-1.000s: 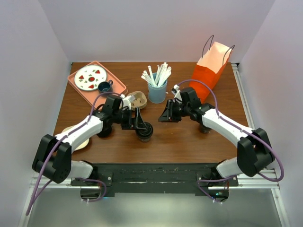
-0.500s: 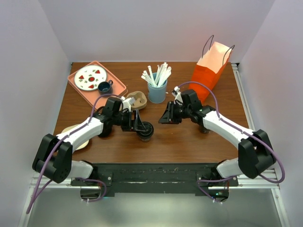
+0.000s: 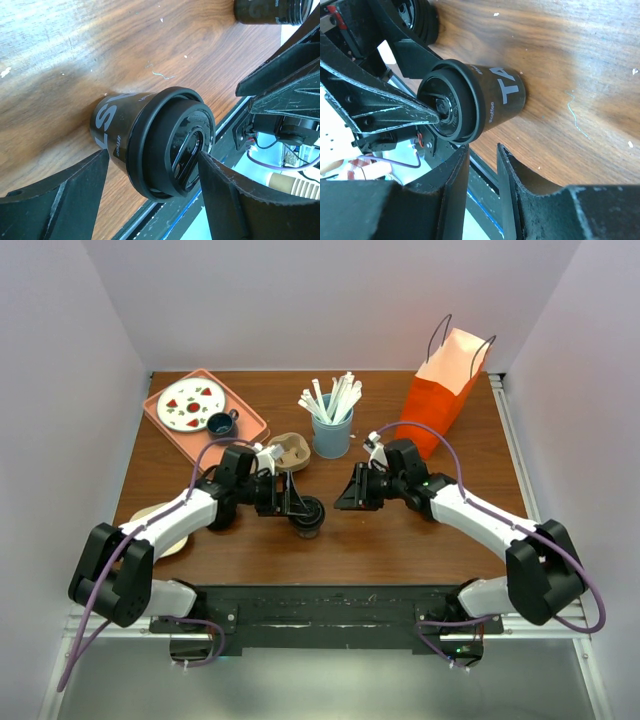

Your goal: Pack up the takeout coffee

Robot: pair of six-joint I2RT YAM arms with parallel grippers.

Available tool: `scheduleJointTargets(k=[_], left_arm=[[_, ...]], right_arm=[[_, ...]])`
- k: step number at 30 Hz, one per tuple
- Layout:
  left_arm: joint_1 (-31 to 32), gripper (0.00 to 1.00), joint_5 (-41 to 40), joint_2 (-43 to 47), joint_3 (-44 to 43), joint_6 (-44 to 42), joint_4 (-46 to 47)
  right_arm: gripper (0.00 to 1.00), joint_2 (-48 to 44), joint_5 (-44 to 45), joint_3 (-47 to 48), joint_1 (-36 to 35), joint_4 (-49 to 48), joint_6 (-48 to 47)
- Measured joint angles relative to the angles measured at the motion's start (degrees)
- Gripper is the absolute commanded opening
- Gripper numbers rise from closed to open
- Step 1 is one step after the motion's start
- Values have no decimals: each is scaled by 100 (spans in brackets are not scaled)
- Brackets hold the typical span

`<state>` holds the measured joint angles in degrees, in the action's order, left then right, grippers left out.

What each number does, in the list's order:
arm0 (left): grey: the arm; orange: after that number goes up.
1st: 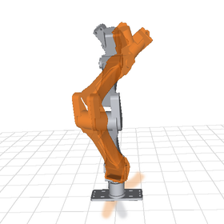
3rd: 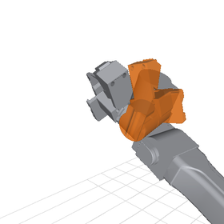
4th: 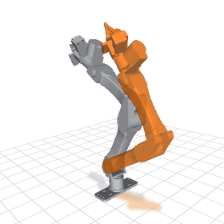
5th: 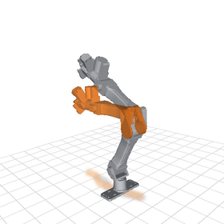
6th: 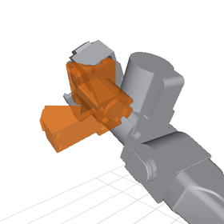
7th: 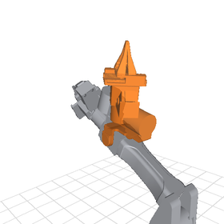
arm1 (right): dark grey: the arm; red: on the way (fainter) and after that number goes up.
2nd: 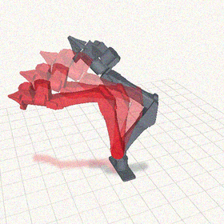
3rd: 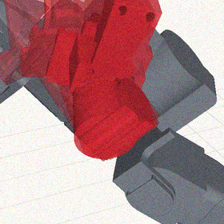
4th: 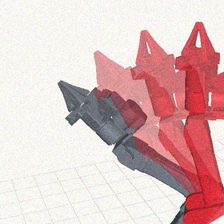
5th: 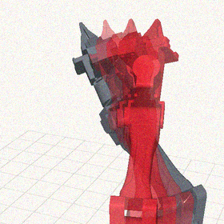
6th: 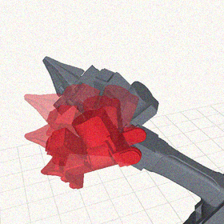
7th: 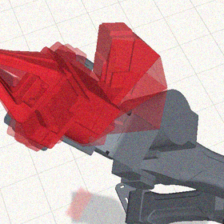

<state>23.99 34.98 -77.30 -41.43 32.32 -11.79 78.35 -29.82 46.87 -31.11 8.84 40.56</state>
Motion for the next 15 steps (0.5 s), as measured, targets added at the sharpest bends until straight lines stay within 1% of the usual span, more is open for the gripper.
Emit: scheduleJointTargets(k=[9,14,15], left_arm=[[-72,75,79,-17,9,52,116],[-72,68,109,-79,13,111,192],[-72,61,116,-81,33,111,219]], right_arm=[[33,0,-39,-11,-42,-76,2],[34,0,-39,-22,-79,-79,17],[34,0,-39,-26,-83,-83,33]])
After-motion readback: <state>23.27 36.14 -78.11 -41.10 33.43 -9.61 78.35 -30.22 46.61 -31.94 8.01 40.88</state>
